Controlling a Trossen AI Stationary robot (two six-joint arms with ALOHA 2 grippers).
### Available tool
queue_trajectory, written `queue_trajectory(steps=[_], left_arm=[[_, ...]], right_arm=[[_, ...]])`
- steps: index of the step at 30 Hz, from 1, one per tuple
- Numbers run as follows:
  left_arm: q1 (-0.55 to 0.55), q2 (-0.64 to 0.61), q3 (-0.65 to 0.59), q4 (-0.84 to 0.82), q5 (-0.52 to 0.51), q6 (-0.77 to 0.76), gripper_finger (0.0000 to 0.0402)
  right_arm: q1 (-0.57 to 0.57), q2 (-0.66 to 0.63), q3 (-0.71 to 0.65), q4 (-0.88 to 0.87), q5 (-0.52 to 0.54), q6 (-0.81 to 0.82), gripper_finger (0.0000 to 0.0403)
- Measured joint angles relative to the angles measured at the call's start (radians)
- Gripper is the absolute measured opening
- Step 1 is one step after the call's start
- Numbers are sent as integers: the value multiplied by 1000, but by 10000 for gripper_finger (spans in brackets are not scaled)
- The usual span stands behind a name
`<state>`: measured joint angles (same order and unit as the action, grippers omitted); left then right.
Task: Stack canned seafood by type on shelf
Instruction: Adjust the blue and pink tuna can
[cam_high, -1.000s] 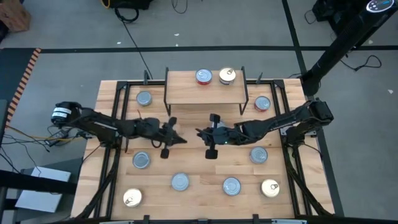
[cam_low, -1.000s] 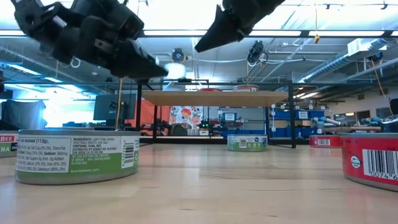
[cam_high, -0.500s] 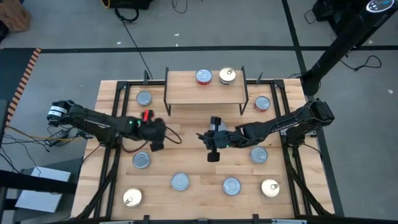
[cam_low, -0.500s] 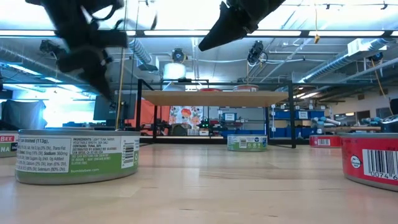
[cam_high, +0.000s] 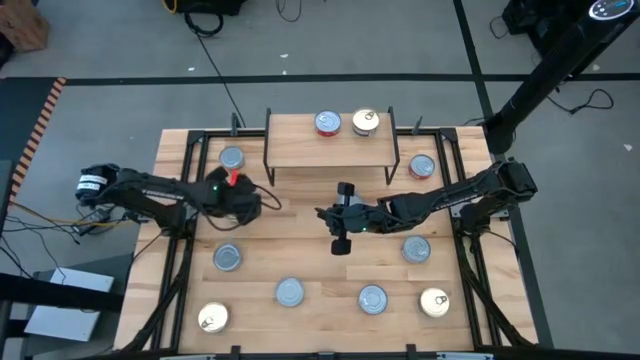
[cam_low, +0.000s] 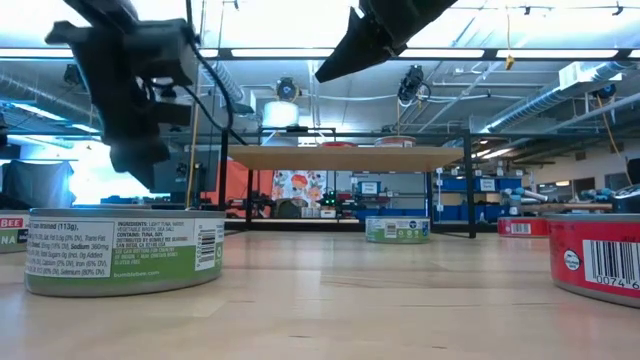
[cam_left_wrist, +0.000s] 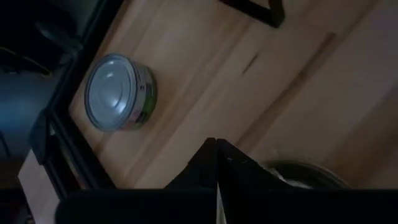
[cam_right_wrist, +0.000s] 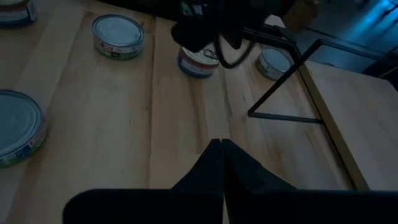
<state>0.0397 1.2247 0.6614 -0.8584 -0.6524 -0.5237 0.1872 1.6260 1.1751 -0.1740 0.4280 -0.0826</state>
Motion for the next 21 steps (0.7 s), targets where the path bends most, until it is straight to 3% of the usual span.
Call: queue_trajectory(steps=[7,21], left_arm=[[78,0,-53,101,184,176,7],[-66,-1,-13,-50,349,48,7]], right_arm=[[-1,0,0,0,0,-3,3],[-1,1,0,-5,-1,-7,3]])
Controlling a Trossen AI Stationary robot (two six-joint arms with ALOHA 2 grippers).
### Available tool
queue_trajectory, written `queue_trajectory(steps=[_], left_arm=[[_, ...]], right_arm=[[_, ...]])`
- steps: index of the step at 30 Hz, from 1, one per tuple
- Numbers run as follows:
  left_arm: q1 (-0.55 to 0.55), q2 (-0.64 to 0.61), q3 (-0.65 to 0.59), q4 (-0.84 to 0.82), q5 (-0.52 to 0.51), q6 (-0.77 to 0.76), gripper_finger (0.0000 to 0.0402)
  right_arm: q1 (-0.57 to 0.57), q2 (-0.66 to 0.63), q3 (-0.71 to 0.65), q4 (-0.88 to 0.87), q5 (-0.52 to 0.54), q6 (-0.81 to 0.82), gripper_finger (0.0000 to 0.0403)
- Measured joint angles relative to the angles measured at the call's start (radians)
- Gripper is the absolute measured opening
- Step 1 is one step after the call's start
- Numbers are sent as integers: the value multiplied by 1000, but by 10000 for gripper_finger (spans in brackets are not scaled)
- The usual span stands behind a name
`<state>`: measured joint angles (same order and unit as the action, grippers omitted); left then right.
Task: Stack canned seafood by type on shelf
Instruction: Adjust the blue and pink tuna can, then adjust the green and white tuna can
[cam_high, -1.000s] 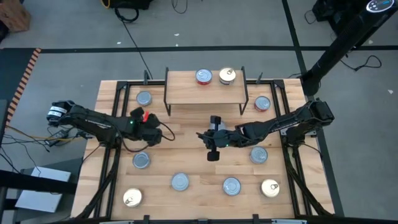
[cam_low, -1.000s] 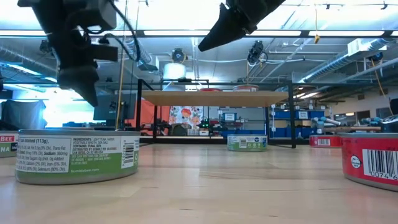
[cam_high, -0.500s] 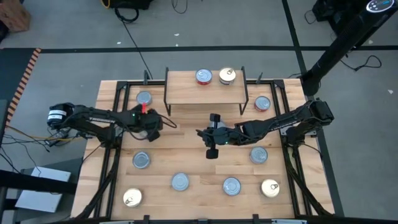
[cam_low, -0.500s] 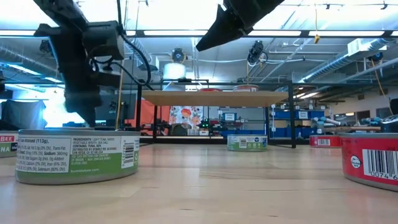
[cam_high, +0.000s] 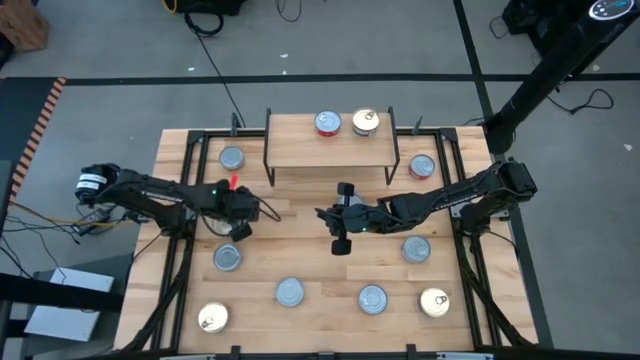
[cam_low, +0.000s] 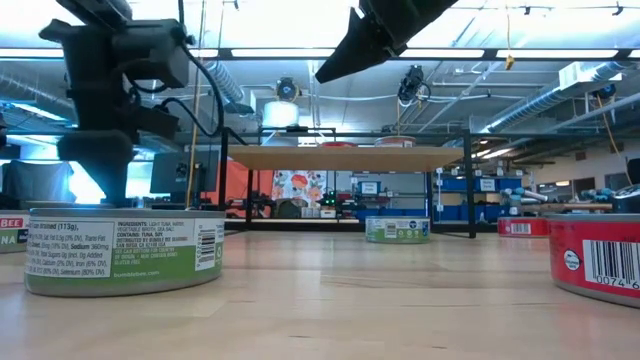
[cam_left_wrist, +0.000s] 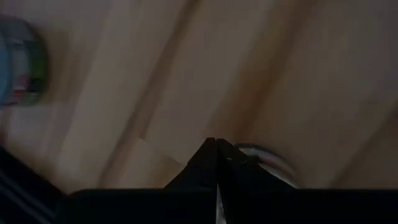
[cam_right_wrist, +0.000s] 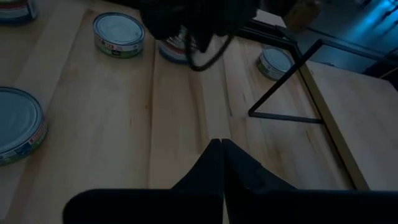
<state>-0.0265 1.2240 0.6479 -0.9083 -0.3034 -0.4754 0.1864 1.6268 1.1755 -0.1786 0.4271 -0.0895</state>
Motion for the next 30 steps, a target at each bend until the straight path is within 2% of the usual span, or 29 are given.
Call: queue_trajectory(steps=[5,10,14,18,23,30], left_arm=[[-55,3,3,-9,28,-73,7],[-57,2,56,-6,-51,-80,7],[-11,2,123,-41,-180,-54,7],[79,-33,146,-61,-227,11,7],[245,-95,146,-71,-251,114,3],[499,-106,146,-58,-224,234,1]], right_arm=[[0,0,0,-1,0,0,3],[0,0,0,-1,-1,0,3],[1,0,0,-1,-1,3,3],[1,0,0,-4,-1,7,3],[1,0,0,-11,-1,7,3],[1,0,0,-18,-1,7,3]])
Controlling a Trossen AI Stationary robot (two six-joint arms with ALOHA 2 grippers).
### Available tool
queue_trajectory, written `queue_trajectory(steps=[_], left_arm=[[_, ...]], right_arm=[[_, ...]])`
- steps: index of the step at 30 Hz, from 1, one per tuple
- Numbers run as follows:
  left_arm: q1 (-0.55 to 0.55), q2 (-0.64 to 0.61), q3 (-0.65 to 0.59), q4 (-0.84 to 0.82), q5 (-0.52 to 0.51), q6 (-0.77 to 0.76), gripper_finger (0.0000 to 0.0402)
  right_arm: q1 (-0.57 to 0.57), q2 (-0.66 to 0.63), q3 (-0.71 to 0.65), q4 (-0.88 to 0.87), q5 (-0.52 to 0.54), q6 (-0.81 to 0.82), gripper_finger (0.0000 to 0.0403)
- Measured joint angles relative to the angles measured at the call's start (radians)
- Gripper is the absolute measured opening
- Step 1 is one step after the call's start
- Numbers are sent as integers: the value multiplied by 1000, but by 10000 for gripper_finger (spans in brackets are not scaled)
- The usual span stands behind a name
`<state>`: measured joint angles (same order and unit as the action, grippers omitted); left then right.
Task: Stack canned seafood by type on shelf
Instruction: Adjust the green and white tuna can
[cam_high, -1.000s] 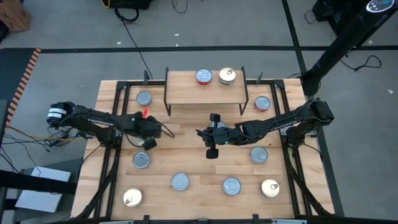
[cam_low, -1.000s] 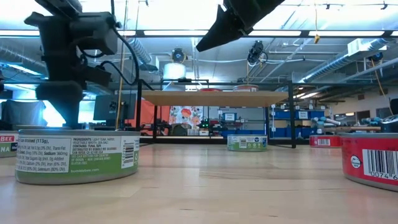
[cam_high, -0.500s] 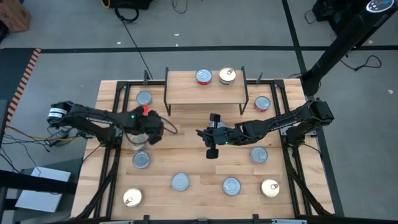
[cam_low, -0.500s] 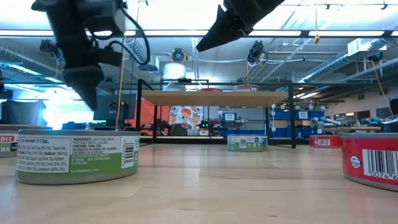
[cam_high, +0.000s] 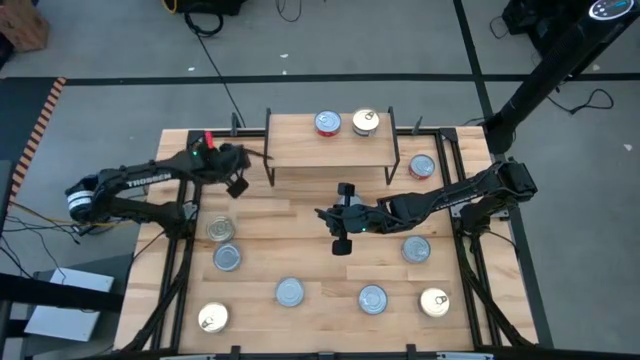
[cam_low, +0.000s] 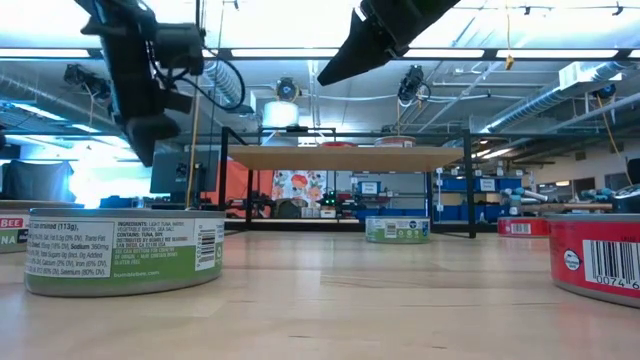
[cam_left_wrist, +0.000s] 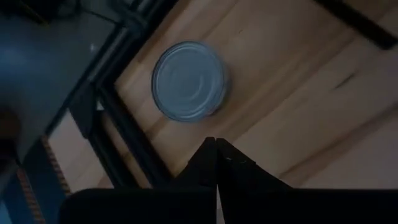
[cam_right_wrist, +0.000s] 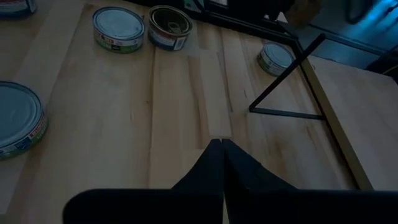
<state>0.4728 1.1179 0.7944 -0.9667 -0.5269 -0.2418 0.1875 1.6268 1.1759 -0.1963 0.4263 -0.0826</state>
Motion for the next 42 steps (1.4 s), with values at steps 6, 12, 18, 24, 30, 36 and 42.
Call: queue_trajectory(steps=[6,12,18,24,30,36,42], left_arm=[[159,30,-18,157,178,85,1],[302,89,-35,210,245,140,1],[386,173,-60,217,326,326,1],[394,230,-60,220,350,373,1],[390,224,-58,259,292,370,1],[398,232,-56,361,247,413,1],[417,300,-60,399,256,445,1]], right_arm=[[0,0,0,-1,0,0,3],[0,0,0,-1,0,0,3],[0,0,0,0,0,-2,3],[0,0,0,-1,0,-3,3],[0,0,0,-1,0,-5,3],[0,0,0,0,0,-7,3],[1,0,0,0,0,-7,3]])
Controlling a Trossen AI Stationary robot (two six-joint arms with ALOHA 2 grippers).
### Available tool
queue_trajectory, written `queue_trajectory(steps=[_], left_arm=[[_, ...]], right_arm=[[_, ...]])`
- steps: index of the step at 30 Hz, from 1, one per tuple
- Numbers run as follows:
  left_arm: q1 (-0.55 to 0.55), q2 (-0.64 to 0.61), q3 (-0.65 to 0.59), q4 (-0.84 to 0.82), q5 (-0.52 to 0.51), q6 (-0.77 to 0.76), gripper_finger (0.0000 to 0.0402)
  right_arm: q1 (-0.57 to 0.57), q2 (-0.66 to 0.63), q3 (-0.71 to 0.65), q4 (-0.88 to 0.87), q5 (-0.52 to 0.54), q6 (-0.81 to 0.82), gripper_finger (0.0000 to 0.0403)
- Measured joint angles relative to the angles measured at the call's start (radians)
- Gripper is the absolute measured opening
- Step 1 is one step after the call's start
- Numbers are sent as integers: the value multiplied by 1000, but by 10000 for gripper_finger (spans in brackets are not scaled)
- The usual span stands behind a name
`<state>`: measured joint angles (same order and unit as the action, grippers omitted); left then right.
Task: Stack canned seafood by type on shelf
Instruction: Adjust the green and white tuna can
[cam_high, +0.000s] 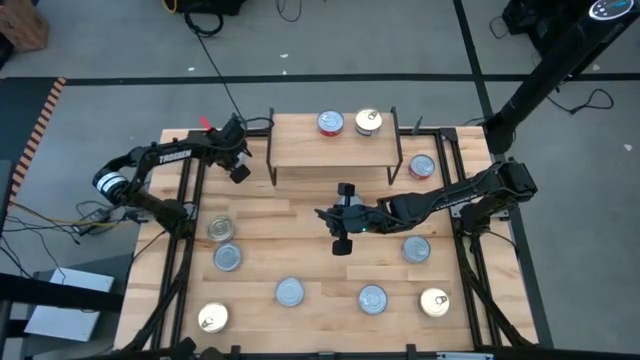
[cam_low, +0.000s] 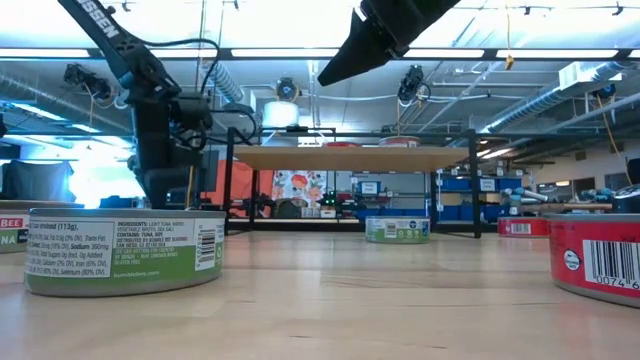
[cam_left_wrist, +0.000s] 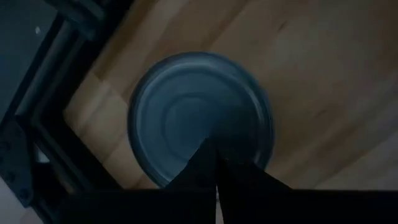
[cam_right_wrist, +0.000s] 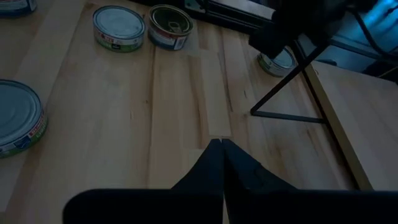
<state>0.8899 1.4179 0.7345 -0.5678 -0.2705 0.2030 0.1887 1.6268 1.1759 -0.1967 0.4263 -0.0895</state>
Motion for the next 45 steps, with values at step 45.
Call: queue_trajectory(steps=[45], left_arm=[[-338,-29,10,-347,69,-306,1]], right_arm=[[1,0,0,0,0,0,3]])
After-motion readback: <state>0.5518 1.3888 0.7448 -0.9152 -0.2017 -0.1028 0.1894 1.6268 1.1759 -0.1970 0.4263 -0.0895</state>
